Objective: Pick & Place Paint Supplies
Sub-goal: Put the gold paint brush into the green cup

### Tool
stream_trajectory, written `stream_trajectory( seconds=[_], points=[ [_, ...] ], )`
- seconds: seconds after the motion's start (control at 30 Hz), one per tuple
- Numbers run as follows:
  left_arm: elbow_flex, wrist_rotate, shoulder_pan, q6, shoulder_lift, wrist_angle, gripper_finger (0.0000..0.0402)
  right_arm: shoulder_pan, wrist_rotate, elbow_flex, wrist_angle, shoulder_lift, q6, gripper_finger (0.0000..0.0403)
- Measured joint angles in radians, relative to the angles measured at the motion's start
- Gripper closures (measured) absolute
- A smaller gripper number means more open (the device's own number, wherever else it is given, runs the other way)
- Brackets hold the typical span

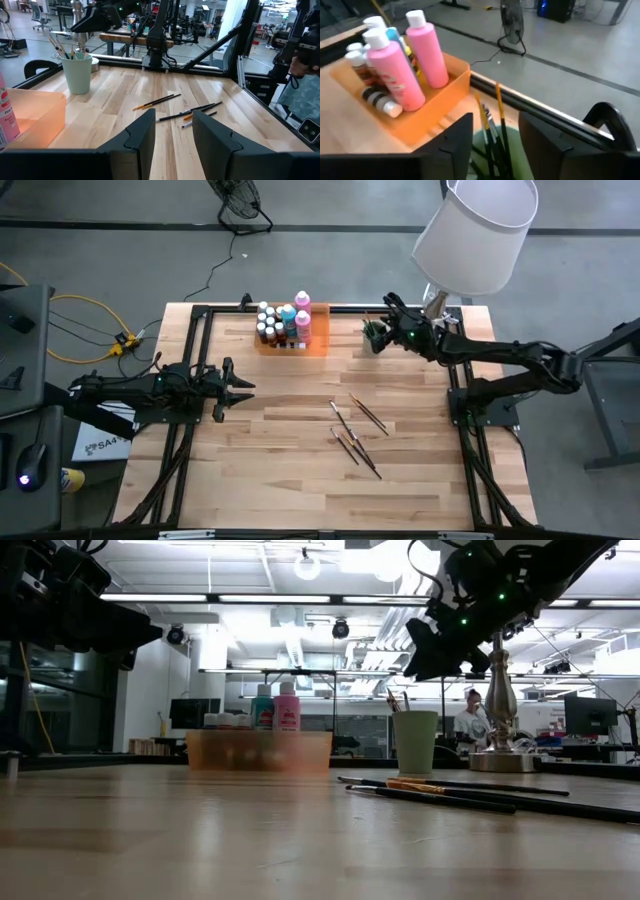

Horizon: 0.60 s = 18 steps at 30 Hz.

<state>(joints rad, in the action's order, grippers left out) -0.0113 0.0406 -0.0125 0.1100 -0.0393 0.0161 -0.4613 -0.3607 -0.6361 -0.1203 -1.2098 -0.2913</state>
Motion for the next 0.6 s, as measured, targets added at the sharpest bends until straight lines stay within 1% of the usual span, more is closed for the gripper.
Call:
stream_trajectory(
  seconds=[0.1, 0.2, 0.33, 0.47, 0.53, 0.6],
  points=[
    [0.0, 0.0, 0.0, 0.0, 0.0, 0.0, 0.0275, 0.001, 0.061, -0.001, 0.05, 0.024, -0.003, 0.0231],
    [0.0, 0.0, 0.0, 0.0, 0.0, 0.0, 0.0275, 0.003, 0.142, 0.0, 0.107, 0.064, -0.04, 0.0227],
    [0.0, 0.0, 0.0, 0.0, 0.0, 0.0, 0.0275, 0.004, 0.309, 0.0, 0.199, 0.127, -0.111, 0.0231],
    [0.0, 0.0, 0.0, 0.0, 0.0, 0.0, 0.0275, 0.024, 0.481, 0.0, 0.23, 0.172, -0.157, 0.0236],
    [0.0, 0.0, 0.0, 0.0, 0.0, 0.0, 0.0275, 0.057, 0.521, 0.0, 0.241, 0.182, -0.168, 0.0238],
    [0.0, 0.0, 0.0, 0.0, 0.0, 0.0, 0.0275, 0.102, 0.521, 0.0, 0.24, 0.185, -0.183, 0.0239]
  ],
)
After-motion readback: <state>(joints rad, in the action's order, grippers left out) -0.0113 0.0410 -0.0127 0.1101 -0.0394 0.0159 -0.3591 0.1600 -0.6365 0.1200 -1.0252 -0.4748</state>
